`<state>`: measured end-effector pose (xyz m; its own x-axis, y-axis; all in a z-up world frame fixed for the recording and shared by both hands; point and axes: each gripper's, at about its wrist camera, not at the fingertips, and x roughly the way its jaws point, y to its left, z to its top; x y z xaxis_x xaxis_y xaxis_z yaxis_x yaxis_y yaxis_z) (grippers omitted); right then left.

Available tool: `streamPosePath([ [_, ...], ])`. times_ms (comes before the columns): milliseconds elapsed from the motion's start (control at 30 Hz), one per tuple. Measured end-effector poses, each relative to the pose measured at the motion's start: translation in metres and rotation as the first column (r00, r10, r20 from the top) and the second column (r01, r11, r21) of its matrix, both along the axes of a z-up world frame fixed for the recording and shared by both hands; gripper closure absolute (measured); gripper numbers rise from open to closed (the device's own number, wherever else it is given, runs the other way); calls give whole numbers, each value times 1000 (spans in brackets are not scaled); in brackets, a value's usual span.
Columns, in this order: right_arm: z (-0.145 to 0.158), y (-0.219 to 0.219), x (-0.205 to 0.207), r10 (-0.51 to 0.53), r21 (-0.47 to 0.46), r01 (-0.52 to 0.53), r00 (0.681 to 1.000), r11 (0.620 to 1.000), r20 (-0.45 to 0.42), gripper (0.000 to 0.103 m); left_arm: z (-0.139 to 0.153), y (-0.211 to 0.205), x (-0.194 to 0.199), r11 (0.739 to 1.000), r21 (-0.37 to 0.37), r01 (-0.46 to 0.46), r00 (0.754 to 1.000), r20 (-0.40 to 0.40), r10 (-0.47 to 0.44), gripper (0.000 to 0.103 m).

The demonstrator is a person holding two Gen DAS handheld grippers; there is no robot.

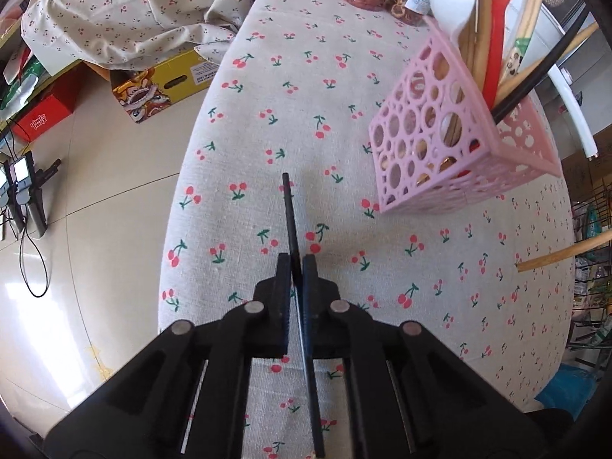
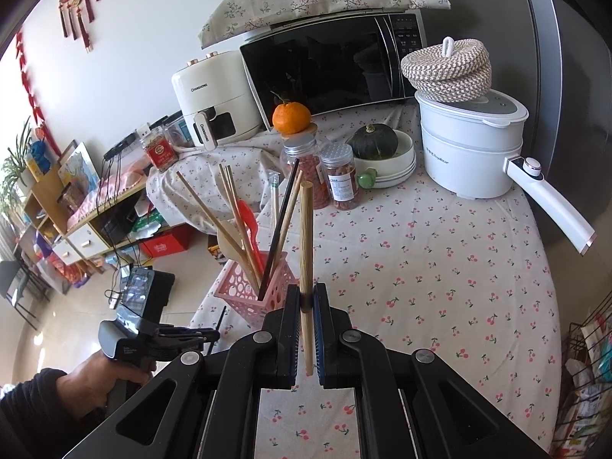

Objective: Organize utensils

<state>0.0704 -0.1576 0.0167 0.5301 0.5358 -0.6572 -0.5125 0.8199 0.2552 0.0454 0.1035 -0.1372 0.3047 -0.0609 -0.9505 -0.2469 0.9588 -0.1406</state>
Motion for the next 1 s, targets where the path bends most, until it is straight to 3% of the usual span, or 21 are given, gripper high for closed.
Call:
streamPosePath([
  [133,9,2,-6,10,19,-10,1000,1000,24,96,44,-3,-15,999,27,20,988,151,-23,97],
  [233,19,4,-13,20,35,-22,998,999,54,96,84,-10,-30,996,63,61,960,271,-76,97],
  [367,33,6,-22,26,55,-32,994,998,102,96,130,-9,-43,985,156,73,892,432,-134,98],
  [533,47,10,-29,22,86,-35,988,996,156,96,174,-1,-58,985,167,42,803,581,-133,98],
  [733,57,22,-27,12,126,-37,981,991,194,96,226,-1,-83,988,155,-7,630,768,-116,98],
  [800,57,26,-24,8,135,-34,981,990,192,96,233,-4,-85,989,149,-2,588,800,-120,99],
  [867,56,30,-19,3,141,-30,982,990,188,96,234,-9,-83,989,151,8,567,814,-128,99],
  [1000,52,36,-13,-2,143,-25,983,989,181,96,230,-19,-76,985,169,28,551,820,-156,103],
])
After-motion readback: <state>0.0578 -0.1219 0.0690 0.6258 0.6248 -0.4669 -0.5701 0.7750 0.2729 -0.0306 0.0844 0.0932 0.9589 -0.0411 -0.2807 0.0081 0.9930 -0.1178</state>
